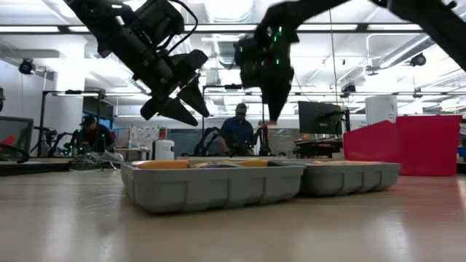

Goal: Prefit tool cases
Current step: Put the yellow hex key set into the gray pre-fit tool case

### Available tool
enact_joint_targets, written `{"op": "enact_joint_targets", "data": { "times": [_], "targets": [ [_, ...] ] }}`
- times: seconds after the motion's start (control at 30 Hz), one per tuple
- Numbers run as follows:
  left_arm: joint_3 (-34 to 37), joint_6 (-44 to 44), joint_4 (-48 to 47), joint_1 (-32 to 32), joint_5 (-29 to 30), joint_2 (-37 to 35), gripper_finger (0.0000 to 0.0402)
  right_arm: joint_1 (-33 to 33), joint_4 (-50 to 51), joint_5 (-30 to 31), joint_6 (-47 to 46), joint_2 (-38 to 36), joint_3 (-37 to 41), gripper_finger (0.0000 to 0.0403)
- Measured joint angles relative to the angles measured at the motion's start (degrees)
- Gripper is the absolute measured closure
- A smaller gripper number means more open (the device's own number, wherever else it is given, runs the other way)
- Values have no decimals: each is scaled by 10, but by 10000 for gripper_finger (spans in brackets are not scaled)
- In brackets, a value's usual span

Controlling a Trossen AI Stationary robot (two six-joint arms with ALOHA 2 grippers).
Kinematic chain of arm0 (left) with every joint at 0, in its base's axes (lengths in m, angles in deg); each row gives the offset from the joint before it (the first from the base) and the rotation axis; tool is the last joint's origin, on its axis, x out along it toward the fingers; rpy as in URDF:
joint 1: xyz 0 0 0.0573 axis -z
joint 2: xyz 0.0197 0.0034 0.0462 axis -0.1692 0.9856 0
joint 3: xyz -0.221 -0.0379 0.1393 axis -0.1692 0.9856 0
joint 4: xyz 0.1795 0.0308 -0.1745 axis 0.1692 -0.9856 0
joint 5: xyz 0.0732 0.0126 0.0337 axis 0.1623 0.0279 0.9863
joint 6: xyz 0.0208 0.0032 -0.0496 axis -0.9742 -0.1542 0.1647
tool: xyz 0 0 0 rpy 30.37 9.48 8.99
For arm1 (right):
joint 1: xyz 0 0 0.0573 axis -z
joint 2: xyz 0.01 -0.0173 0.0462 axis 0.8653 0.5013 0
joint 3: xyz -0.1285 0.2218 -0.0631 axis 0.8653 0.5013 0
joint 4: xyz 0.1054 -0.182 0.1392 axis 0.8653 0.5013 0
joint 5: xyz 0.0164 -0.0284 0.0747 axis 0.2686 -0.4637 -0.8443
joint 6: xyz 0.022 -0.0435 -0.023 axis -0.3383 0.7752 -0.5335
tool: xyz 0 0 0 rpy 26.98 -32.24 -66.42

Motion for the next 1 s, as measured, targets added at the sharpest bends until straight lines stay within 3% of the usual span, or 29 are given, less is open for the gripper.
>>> {"op": "enact_joint_targets", "data": {
  "times": [0.2, 0.43, 1.0],
  "targets": [
    [0, -26, 1, 26, -2, -20, 198, -74, -10, -23, 12, -62, 29, 403],
    [0, -17, 12, 54, 1, -38, 198, -145, -90, -23, -34, -109, 80, 403],
    [0, 78, 0, 148, -7, -36, 198, -287, -255, -22, -66, -111, 171, 403]
  ]
}}
